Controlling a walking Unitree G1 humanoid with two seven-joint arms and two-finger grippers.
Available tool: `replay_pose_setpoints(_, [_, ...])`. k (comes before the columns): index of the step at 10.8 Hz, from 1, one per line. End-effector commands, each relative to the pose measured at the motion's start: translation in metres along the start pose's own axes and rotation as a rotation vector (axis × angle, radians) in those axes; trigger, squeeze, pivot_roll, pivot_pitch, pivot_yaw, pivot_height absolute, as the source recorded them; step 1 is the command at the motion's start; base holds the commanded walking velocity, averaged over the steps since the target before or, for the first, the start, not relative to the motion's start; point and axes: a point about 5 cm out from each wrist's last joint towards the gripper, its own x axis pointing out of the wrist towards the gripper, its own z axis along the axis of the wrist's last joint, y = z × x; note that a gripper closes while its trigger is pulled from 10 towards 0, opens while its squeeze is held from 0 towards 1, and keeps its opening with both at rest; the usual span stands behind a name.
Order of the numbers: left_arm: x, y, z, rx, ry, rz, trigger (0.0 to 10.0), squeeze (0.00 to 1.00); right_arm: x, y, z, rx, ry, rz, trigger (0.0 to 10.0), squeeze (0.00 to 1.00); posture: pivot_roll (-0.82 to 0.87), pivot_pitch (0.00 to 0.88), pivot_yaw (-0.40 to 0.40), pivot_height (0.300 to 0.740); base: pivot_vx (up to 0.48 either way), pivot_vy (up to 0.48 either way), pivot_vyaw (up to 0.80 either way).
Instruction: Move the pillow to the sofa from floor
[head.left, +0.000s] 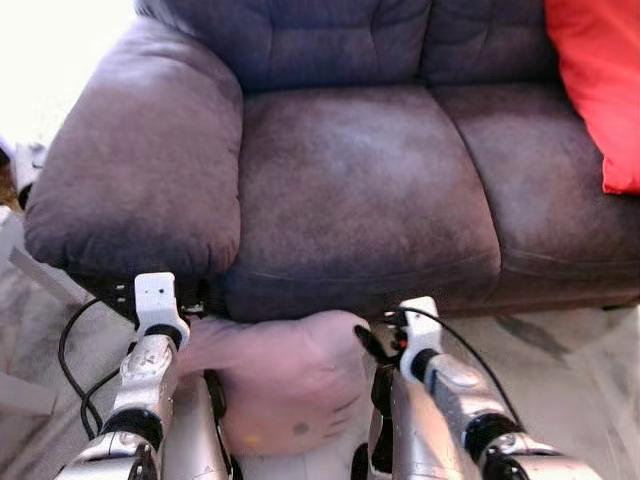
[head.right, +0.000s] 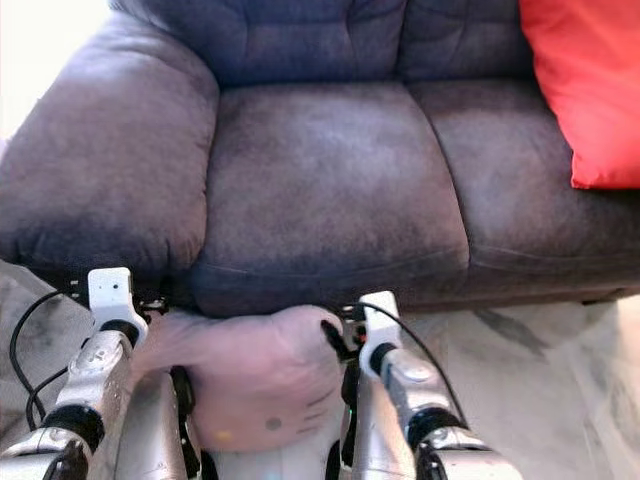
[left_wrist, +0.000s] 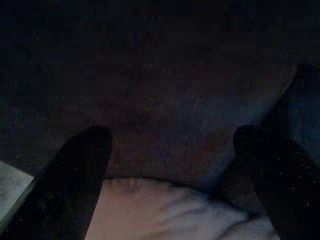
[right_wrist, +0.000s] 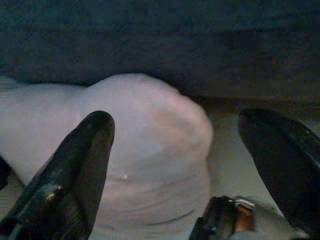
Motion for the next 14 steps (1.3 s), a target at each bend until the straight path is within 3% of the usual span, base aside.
replay_pose_setpoints(1, [-0.005, 0.005, -0.006, 0.003, 0.021, 0.008, 10.0, 0.00, 0.000, 0.000, 0.001, -0.004, -0.007, 0.010, 10.0, 0.00, 0.16, 0.260, -0.091, 0.493, 0.000, 0.000, 0.00])
replay_pose_setpoints(6, [-0.019, 0.015, 0.007, 0.001, -0.056, 0.027, 10.0, 0.00, 0.004, 0.006, 0.008, -0.038, -0.009, 0.059, 10.0, 0.00, 0.22, 0.355, -0.109, 0.493, 0.000, 0.000, 0.00])
replay_pose_setpoints(10, [-0.028, 0.016, 0.043, -0.038, -0.149, 0.041, 10.0, 0.00, 0.009, 0.016, 0.020, -0.100, -0.035, 0.132, 10.0, 0.00, 0.24, 0.418, -0.115, 0.493, 0.000, 0.000, 0.00])
replay_pose_setpoints(12, [-0.033, 0.012, 0.058, -0.053, -0.175, 0.029, 10.0, 0.00, 0.009, 0.014, 0.022, -0.134, -0.036, 0.111, 10.0, 0.00, 0.25, 0.439, -0.114, 0.493, 0.000, 0.000, 0.00])
replay_pose_setpoints(14, [-0.036, 0.006, 0.065, -0.068, -0.178, 0.015, 10.0, 0.00, 0.008, 0.001, 0.031, -0.206, -0.051, -0.041, 10.0, 0.00, 0.24, 0.444, -0.115, 0.493, 0.000, 0.000, 0.00])
